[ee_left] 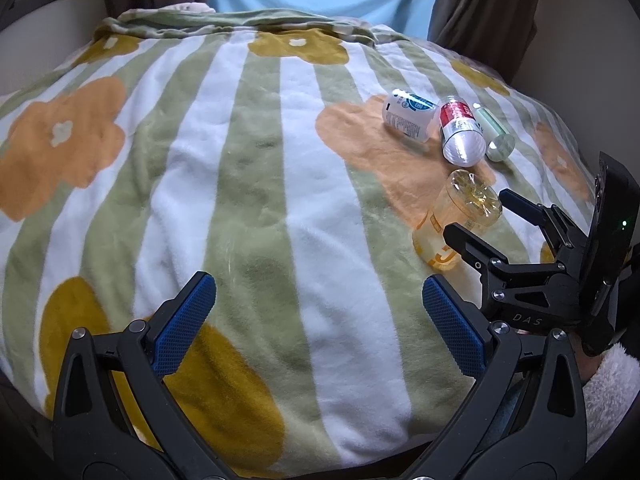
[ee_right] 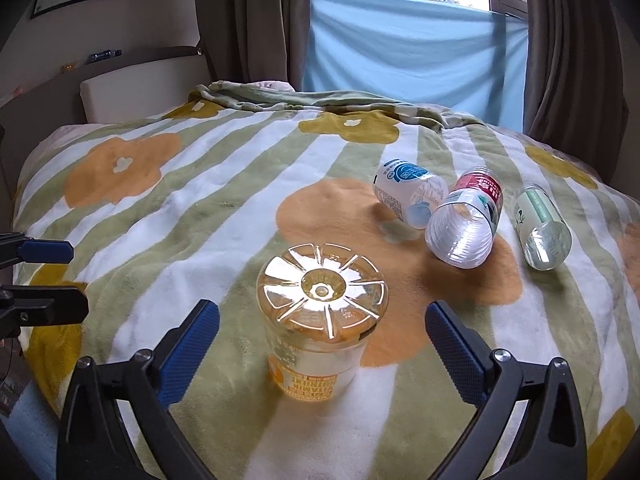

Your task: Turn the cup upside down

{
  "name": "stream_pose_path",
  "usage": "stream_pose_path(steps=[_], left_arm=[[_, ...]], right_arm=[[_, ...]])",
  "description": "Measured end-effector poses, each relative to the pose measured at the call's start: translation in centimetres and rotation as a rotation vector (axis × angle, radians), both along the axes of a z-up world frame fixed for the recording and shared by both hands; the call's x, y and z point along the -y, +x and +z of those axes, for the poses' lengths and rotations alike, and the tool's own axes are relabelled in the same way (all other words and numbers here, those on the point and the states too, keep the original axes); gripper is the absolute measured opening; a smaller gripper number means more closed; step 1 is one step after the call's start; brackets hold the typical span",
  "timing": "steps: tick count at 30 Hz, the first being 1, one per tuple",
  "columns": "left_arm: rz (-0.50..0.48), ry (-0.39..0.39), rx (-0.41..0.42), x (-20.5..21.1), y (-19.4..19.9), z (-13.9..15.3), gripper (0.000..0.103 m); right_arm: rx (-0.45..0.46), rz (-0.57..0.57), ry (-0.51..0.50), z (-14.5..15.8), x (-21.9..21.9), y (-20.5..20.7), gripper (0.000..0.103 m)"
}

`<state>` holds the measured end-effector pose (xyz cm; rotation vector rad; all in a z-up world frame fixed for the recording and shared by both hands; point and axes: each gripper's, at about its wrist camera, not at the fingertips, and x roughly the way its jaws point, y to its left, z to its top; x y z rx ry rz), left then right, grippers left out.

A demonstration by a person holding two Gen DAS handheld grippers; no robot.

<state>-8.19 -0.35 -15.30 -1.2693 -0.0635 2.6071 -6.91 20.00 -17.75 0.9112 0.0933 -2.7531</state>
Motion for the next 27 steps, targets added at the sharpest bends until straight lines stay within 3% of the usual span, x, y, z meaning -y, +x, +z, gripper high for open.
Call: stream_pose_path(steps=[6,18,27], left_arm=[[-0.006,0.006,-0.088,-0.9,1.2,3.2,0.103],[0.020,-0.015,-0.453,-1.4,5.2,14.4,0.103],[0.051,-0.009,-0.588,-1.3,8.0,17.1,0.103]], right_arm=[[-0.048,-0.019,-0.025,3.7,-0.9,1.9,0.103],[-0.207,-0.123,-0.074,15.5,-3.3,7.2,0.103],[-0.305,-0.207,-0.031,18.4,-3.1,9.9,0.103]])
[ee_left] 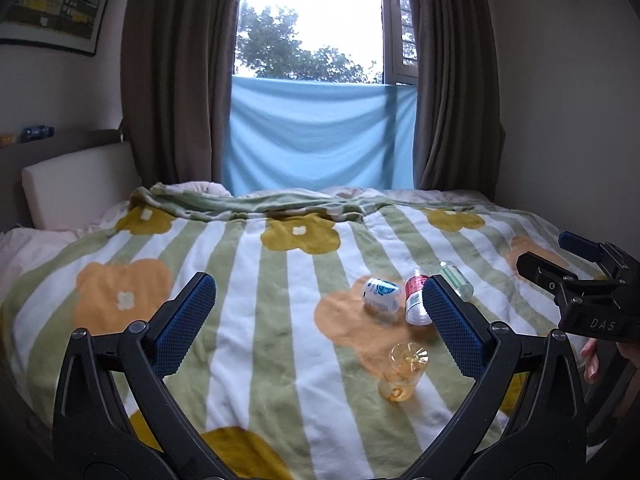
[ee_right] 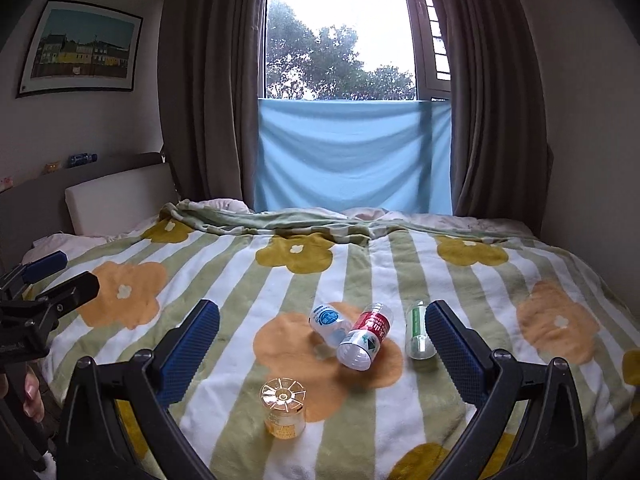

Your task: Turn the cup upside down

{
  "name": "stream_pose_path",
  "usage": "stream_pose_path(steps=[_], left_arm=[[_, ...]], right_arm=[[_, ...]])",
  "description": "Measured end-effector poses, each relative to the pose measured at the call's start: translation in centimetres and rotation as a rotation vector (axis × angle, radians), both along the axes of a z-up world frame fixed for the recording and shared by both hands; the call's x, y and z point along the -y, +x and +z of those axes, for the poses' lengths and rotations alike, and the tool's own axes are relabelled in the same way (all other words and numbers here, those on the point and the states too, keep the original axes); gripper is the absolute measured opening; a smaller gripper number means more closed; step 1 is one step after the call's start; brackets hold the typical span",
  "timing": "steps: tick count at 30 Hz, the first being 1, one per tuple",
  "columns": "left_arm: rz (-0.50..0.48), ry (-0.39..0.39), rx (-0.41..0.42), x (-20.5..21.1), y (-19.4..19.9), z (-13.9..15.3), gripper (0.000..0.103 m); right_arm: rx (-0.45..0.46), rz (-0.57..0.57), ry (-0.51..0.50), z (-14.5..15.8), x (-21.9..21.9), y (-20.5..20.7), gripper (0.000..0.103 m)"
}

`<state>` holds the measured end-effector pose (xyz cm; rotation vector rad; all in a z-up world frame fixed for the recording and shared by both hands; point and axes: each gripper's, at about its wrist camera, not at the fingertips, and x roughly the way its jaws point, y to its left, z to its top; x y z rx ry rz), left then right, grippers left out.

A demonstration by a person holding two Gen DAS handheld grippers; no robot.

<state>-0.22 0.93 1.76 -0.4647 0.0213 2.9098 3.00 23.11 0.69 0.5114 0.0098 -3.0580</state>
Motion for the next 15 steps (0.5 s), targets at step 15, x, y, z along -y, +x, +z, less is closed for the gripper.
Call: stream_pose_path(steps=[15], left_arm=[[0.007,0.003,-0.027,-0.1,1.6,-1.0,0.103]], right_arm=[[-0.028,-0.054,-0.003,-0.1,0.1,1.6,0.103]])
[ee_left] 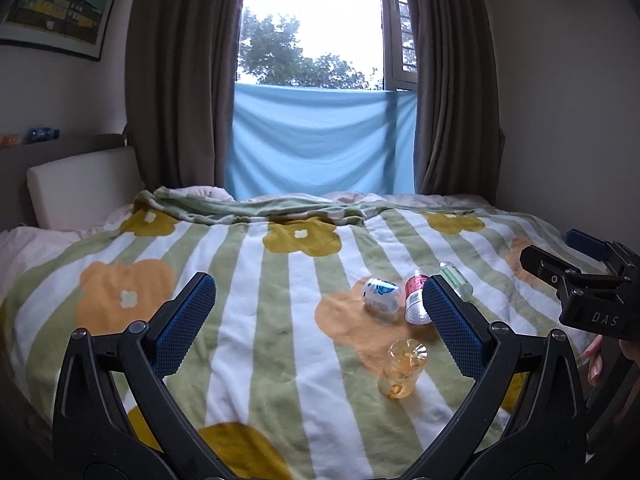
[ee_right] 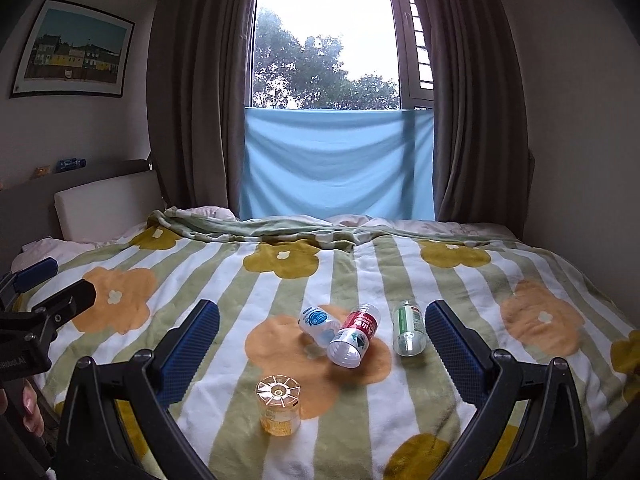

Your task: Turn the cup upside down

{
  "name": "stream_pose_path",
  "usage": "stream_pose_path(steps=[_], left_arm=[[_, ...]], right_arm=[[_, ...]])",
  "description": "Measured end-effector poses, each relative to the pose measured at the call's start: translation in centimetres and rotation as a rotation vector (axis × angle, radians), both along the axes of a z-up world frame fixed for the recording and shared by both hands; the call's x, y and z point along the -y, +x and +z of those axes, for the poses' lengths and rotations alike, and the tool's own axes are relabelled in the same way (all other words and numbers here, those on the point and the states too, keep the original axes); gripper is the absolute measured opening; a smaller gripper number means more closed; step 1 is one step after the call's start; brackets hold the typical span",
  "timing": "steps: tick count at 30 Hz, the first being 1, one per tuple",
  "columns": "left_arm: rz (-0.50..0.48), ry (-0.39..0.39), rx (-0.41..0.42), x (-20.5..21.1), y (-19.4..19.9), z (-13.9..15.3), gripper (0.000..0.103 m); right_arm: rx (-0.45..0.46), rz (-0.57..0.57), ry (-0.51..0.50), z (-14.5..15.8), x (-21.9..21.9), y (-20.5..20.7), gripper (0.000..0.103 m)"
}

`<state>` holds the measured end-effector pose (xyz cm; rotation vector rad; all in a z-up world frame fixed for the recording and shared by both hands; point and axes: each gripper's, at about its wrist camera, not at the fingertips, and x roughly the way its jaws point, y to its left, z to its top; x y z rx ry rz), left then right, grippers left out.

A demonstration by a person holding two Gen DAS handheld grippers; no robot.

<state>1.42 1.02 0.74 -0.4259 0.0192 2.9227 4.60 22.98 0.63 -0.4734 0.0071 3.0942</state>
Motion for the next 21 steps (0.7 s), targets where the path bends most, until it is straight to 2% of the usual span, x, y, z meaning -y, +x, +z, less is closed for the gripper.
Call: stream_pose_path(steps=[21], left_arm=[[0.018,0.019,0.011,0.64,-0.09,-0.76,0.103]], right_arm=[[0.003,-0.005,-0.010,-0.50,0.09,0.24,0.103]])
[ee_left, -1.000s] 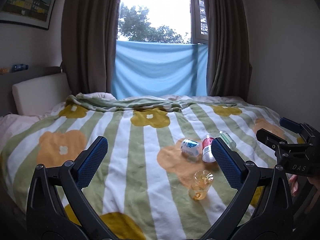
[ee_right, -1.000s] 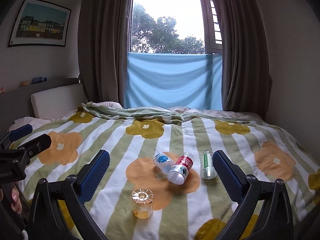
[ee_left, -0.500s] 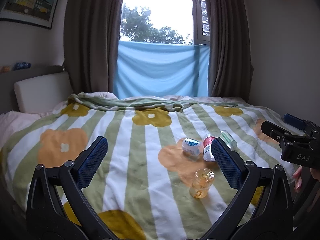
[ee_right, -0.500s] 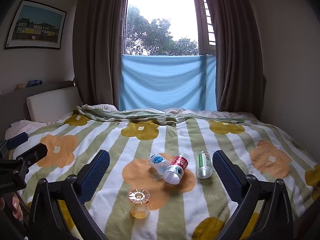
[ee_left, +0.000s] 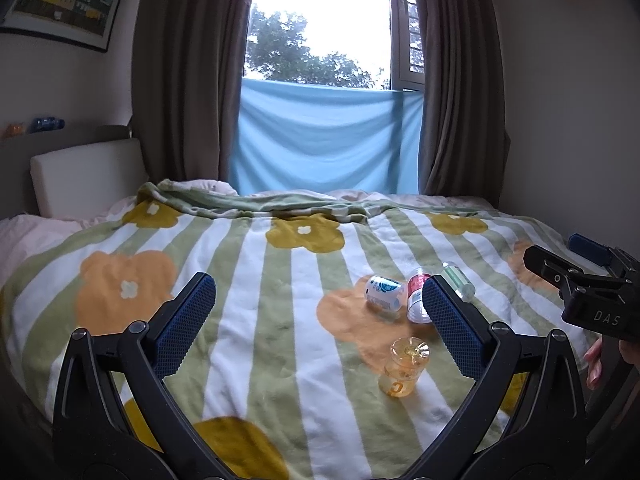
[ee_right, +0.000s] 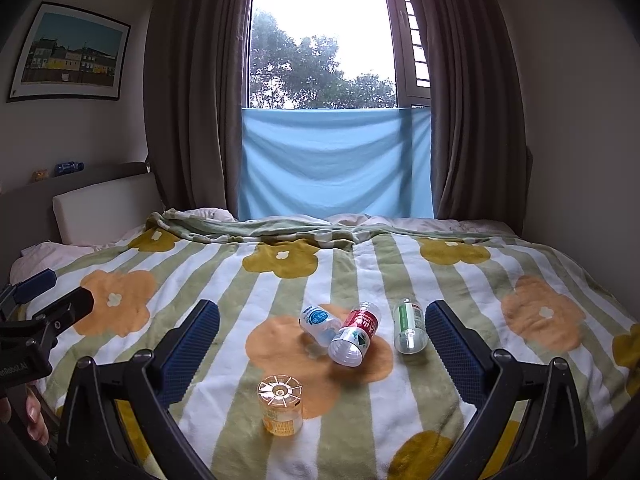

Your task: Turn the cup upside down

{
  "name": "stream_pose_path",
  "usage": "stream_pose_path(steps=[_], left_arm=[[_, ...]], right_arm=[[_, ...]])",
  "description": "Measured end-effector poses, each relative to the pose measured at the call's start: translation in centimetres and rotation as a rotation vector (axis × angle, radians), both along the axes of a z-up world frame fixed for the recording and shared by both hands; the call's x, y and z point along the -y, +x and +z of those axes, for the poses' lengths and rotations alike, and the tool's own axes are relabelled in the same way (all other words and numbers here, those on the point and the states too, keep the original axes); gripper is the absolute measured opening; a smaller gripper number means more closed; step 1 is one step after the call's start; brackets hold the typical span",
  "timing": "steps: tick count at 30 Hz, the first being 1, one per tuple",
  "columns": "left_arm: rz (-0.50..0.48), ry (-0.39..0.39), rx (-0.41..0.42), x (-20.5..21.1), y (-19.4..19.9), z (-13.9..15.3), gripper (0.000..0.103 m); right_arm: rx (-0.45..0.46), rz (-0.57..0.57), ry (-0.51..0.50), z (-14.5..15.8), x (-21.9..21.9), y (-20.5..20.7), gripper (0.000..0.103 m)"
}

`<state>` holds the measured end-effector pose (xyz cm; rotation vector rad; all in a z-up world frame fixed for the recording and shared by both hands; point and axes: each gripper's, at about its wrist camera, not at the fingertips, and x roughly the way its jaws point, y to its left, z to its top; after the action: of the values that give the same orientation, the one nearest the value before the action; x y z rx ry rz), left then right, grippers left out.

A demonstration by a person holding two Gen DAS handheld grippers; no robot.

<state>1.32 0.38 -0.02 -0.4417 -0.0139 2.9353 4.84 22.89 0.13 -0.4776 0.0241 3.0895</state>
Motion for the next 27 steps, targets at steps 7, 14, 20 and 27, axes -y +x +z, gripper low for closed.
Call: stream_pose_path(steps=[7,14,20,27], left_arm=[[0.000,0.002,-0.002,0.00,0.05,-0.03,0.103],[0.002,-0.002,-0.004,-0.17,-0.07,-0.11,0.103],[0.006,-0.004,-0.006,-0.20,-0.14,-0.11,0.103],[0.009,-0.010,-0.018,-0.09,-0.33,0.04,0.103]], right_arm=[[0.001,-0.005,0.002,-0.15,0.11,0.00,0.103],[0.006,-0.008,-0.002,-0.30,-0.23,-0.21,0.103],[0.010,-0.009,-0.002,-0.53,-0.31,-0.33,0.103],[0.016,-0.007,0.001,-0.89,-0.33,-0.70,0.103]])
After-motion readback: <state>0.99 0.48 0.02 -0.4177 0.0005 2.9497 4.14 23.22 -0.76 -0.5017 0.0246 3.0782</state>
